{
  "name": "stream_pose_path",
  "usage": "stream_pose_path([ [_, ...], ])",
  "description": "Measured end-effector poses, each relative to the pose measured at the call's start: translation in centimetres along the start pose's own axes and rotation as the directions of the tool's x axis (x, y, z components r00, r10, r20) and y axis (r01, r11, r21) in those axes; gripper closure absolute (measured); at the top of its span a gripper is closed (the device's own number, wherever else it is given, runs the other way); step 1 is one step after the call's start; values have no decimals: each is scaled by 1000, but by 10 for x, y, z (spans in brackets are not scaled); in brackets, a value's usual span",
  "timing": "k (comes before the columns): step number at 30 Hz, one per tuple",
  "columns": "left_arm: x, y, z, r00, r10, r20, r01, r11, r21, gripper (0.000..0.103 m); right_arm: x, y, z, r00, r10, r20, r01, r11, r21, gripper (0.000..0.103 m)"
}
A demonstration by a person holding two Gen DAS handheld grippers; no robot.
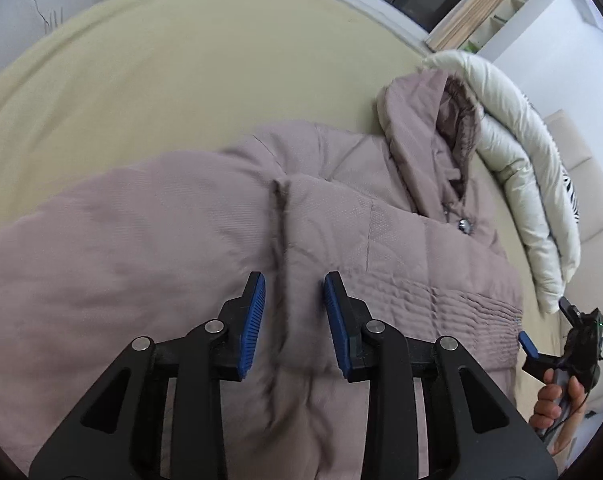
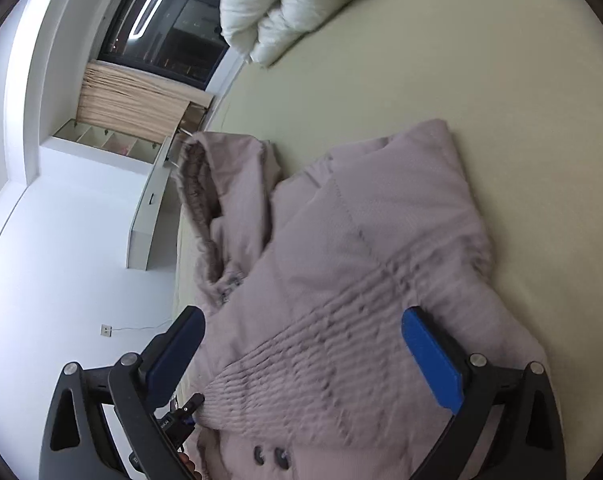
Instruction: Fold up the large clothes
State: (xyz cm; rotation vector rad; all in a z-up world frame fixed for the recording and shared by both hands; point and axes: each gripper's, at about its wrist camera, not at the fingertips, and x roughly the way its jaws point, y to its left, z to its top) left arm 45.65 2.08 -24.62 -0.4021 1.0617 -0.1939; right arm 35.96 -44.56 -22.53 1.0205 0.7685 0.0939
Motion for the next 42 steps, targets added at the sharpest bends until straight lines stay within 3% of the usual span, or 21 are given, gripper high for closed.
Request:
stream_pose_path([
  [5, -91, 73, -57, 995, -62, 76, 73, 988, -140, 73, -37, 26, -76, 996, 43, -75, -48, 997, -66, 0],
  [8, -144, 138, -115, 991, -53, 123, 88, 950, -298, 73, -48, 24, -135, 985, 106, -139, -110, 994, -17, 0],
  [11, -188, 201, -178, 985, -5, 171, 88, 868, -488, 73, -45, 31, -190, 972, 116, -204, -121, 993, -12, 0],
  [12, -199, 220, -200, 982, 3, 187, 103, 826, -554, 73, -43, 36, -206, 967, 127, -221, -131, 991, -5, 0],
  [14, -211, 241, -227, 978, 24, 206, 112, 775, -623, 48, -40, 40, -231, 956, 144, -257, -144, 989, 18, 0],
  [15, -215, 248, -236, 975, 41, 219, 114, 752, -649, 46, -40, 43, -241, 952, 148, -267, -146, 989, 25, 0],
  [21, -205, 290, -252, 942, 58, 332, 240, 576, -782, 41, -50, 72, -261, 954, 142, -265, -151, 988, -14, 0],
  [24, -197, 312, -251, 918, 77, 389, 318, 445, -837, 41, -64, 77, -258, 961, 139, -237, -149, 989, -25, 0],
  [25, -198, 312, -247, 914, 83, 396, 327, 424, -845, 43, -70, 75, -257, 964, 139, -227, -148, 989, -25, 0],
  [26, -201, 309, -241, 917, 102, 387, 308, 435, -846, 62, -75, 74, -254, 966, 138, -219, -147, 989, -27, 0],
  [27, -206, 303, -232, 917, 117, 382, 289, 465, -837, 74, -78, 73, -252, 968, 131, -213, -141, 990, -31, 0],
  [28, -212, 293, -223, 911, 117, 395, 289, 501, -816, 80, -82, 70, -251, 971, 121, -207, -132, 990, -39, 0],
  [31, -237, 243, -188, 895, 99, 435, 261, 674, -691, 84, -93, 58, -247, 977, 109, -184, -119, 992, -44, 1],
  [33, -246, 186, -161, 892, 43, 451, 242, 797, -554, 84, -99, 45, -245, 979, 118, -165, -124, 992, -22, 1],
  [36, -236, 87, -130, 896, -45, 442, 211, 918, -336, 84, -114, 21, -238, 984, 123, -130, -121, 992, 28, 2],
  [39, -205, -14, -124, 917, -136, 374, 197, 972, -129, 84, -132, 0, -231, 988, 124, -93, -119, 991, 59, 2],
  [42, -151, -113, -142, 940, -215, 266, 212, 976, 42, 84, -150, -21, -222, 993, 101, -60, -96, 993, 76, 2],
])
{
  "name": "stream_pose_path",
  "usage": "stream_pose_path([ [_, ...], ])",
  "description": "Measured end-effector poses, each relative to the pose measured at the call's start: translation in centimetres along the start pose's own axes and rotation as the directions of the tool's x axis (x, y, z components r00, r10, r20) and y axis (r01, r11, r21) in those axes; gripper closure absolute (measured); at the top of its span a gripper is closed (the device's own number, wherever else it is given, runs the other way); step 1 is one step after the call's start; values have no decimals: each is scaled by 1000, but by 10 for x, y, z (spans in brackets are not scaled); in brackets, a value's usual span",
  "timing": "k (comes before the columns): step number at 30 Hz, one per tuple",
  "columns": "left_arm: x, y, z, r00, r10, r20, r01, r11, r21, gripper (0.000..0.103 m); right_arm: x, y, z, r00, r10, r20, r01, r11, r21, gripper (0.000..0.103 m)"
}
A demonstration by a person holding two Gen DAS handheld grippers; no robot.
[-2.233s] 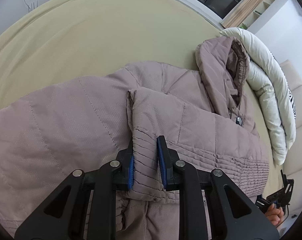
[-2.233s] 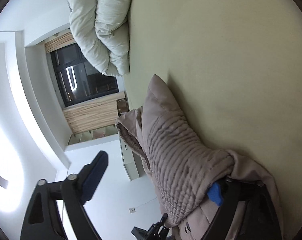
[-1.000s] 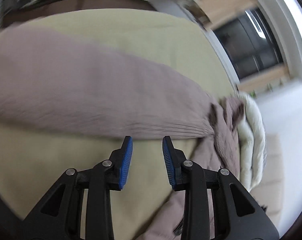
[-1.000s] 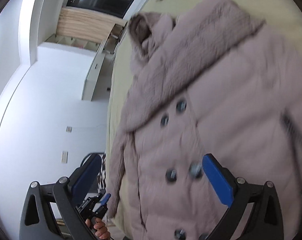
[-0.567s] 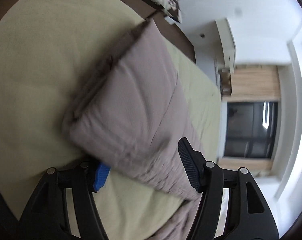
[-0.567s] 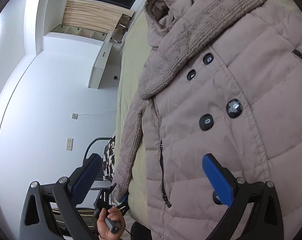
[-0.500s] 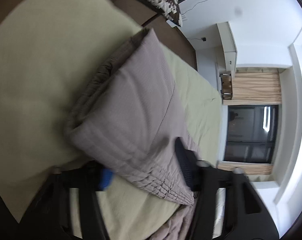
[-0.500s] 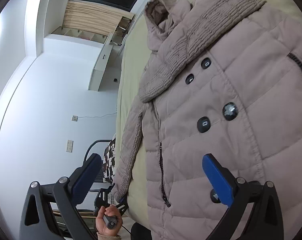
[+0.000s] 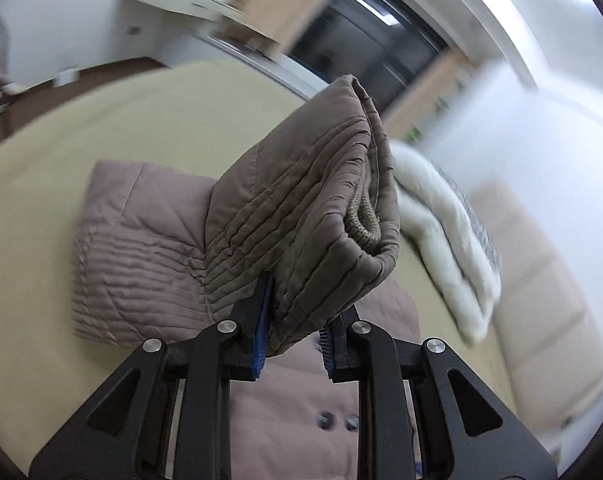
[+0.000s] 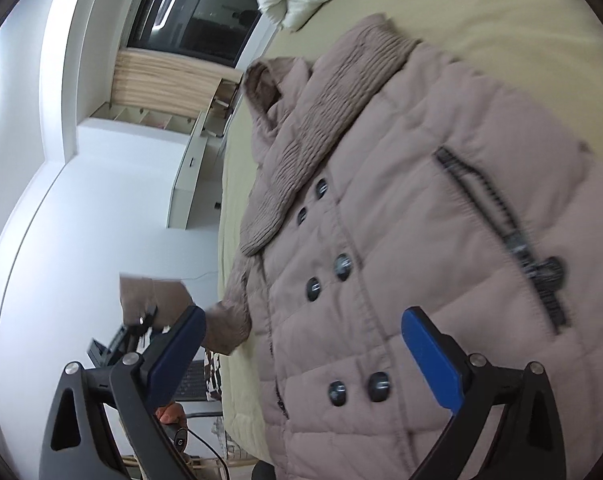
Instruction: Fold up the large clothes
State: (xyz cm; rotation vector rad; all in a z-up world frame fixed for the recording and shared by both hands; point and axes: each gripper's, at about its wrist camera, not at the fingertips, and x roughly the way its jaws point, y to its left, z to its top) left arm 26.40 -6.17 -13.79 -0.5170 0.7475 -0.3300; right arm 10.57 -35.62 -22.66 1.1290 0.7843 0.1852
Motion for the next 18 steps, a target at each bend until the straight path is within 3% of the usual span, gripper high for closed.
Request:
stream_pose_path([
  [3, 68, -64, -48, 990, -10, -142, 25, 994, 103, 83, -20, -18, 10, 999, -9, 40, 8, 1000, 22, 2],
  [5, 109, -93, -83, 972, 29, -233, 13, 984, 175, 82, -30, -29, 18, 998, -18, 52, 16, 999, 40, 2],
  [6, 126, -100, -97, 958, 56, -282, 4, 978, 208, 81, -33, -34, 21, 998, -24, 56, 21, 998, 51, 1],
  [8, 157, -115, -132, 912, 122, -391, -15, 964, 267, 80, -36, -42, 27, 998, -29, 59, 24, 997, 74, 0],
  [11, 153, -128, -151, 911, 102, -400, 17, 959, 284, 79, -33, -46, 34, 998, -22, 57, 17, 997, 80, 0],
  [13, 149, -125, -144, 901, 78, -427, 37, 967, 254, 79, -25, -41, 39, 999, -17, 47, 14, 998, 67, 0],
  [15, 140, -114, -121, 898, 42, -439, 73, 968, 241, 68, -16, -35, 43, 999, -15, 39, 12, 998, 66, 0],
  [17, 127, -103, -121, 889, -5, -458, 119, 968, 220, 23, -7, -28, 45, 999, 0, 36, -2, 998, 66, 0],
  [18, 118, -100, -125, 886, -9, -463, 126, 967, 223, 16, -5, -24, 46, 999, 4, 36, -7, 998, 65, 0],
])
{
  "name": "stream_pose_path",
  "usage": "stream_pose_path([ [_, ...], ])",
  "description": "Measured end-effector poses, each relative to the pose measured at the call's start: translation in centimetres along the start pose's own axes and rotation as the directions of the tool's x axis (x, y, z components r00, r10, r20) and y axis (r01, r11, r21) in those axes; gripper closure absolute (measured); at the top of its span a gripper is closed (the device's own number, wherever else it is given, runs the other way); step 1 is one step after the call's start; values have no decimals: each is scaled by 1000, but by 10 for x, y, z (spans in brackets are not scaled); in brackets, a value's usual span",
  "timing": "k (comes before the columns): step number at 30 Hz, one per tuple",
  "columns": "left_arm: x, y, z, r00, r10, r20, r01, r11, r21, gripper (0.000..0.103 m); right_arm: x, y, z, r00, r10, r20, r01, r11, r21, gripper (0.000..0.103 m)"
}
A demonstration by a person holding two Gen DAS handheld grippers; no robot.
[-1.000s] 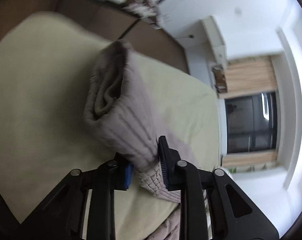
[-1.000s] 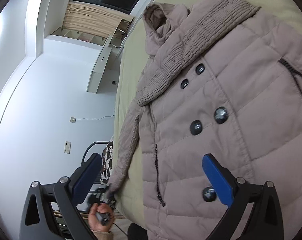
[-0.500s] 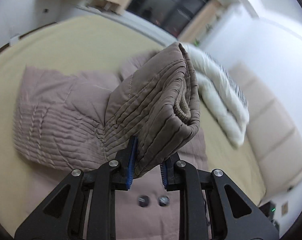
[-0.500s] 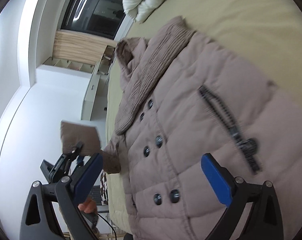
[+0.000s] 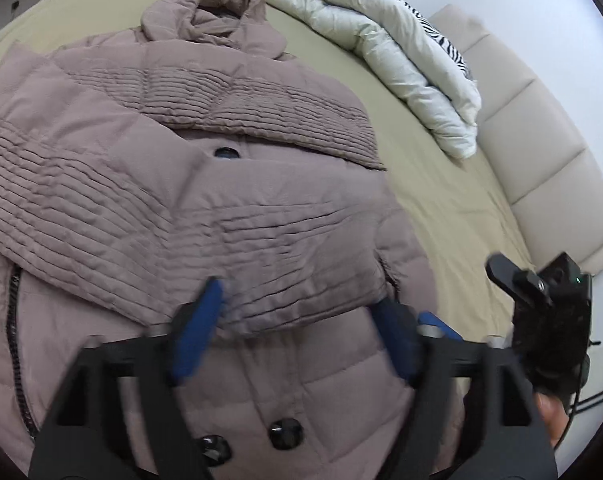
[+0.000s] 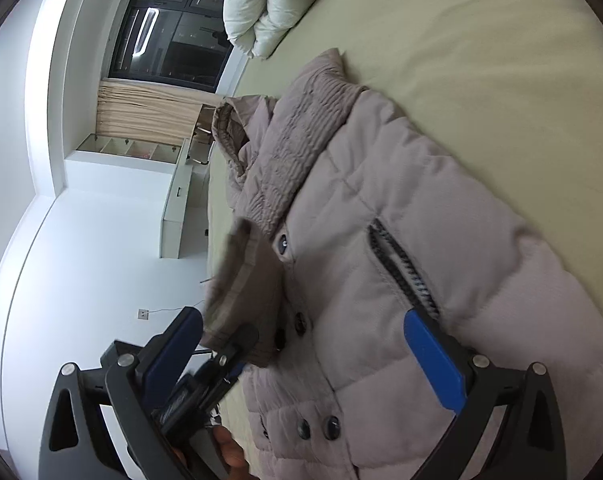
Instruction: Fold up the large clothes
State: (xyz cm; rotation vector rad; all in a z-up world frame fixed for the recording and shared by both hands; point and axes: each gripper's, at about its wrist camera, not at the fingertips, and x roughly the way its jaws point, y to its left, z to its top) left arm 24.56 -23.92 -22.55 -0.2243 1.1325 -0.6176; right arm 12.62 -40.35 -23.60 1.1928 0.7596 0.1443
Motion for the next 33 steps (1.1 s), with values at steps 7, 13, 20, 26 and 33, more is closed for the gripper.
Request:
stream_pose_path([
  [7, -95, -1, -30, 992, -99, 73, 99, 995, 3, 11, -2, 7, 2, 998, 51, -20, -50, 997, 54, 0],
  [13, -180, 54, -52, 976, 21, 217, -14, 999, -33, 11, 59, 37, -28, 978, 36, -207, -32, 999, 20, 7],
  [20, -224, 124, -82, 954, 147, 260, -116, 985, -129, 11, 110, 5, -17, 975, -65, -211, 94, 987, 132, 20],
  [26, -231, 167, -105, 958, 154, 242, -108, 975, -194, 11, 100, 11, -16, 966, -174, -190, 194, 976, 96, 35],
  [33, -224, 175, -110, 964, 117, 237, -70, 977, -201, 11, 117, 4, -7, 976, -76, -206, 100, 989, 110, 25],
])
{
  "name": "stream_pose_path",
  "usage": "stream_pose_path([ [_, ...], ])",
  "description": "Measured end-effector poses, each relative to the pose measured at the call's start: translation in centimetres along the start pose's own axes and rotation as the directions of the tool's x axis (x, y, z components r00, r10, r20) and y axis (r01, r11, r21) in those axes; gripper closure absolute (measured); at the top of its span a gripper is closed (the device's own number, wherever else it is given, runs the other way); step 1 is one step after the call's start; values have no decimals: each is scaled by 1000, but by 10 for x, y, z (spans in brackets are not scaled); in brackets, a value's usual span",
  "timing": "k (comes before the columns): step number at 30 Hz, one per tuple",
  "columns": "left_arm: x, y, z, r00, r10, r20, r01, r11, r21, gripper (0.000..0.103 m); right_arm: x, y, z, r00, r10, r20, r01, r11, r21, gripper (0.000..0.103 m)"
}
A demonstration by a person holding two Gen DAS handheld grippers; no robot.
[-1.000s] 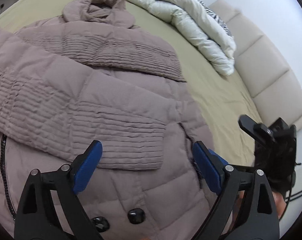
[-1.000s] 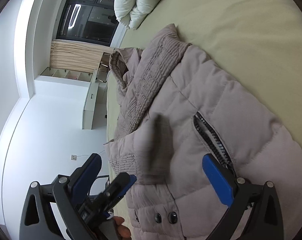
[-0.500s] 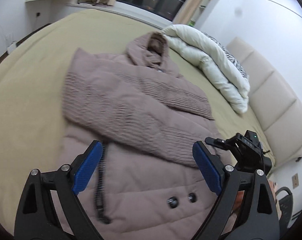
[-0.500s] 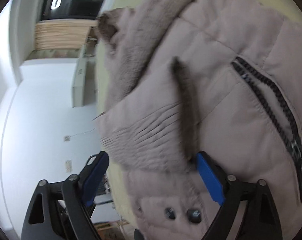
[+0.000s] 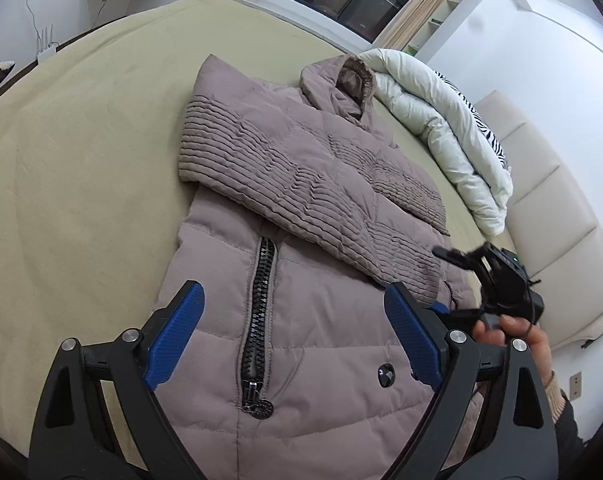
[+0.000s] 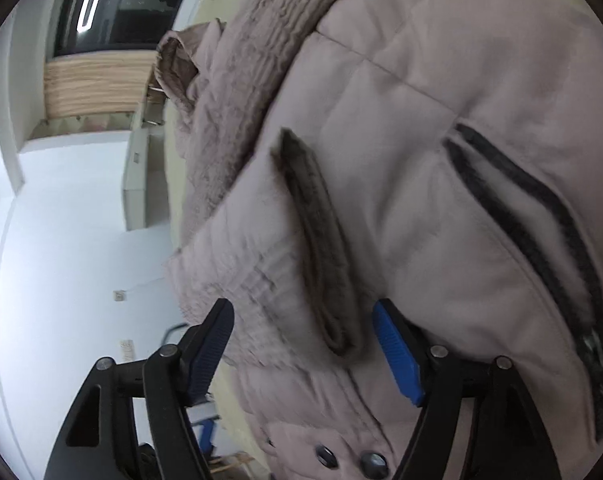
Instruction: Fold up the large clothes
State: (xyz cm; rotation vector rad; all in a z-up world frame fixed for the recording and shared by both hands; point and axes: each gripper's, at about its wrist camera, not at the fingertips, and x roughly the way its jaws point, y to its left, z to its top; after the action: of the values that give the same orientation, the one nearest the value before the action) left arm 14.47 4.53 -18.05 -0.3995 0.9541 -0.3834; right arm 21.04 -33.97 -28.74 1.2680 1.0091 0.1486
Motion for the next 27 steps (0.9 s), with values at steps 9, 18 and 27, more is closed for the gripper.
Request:
stream_pose_path([
  [9, 7, -7, 14, 999, 44, 27, -45, 999, 30, 11, 8, 37, 8, 998, -63, -2, 62, 984, -166, 82],
  [18, 27, -11, 93, 980, 144, 139, -154, 986, 65, 11, -64, 154, 56, 981, 48, 189, 36, 908, -418, 86],
  [27, 103, -2, 176, 962, 223, 157, -230, 973, 28, 11, -85, 145, 165, 931, -69, 358, 217, 894, -392, 86],
])
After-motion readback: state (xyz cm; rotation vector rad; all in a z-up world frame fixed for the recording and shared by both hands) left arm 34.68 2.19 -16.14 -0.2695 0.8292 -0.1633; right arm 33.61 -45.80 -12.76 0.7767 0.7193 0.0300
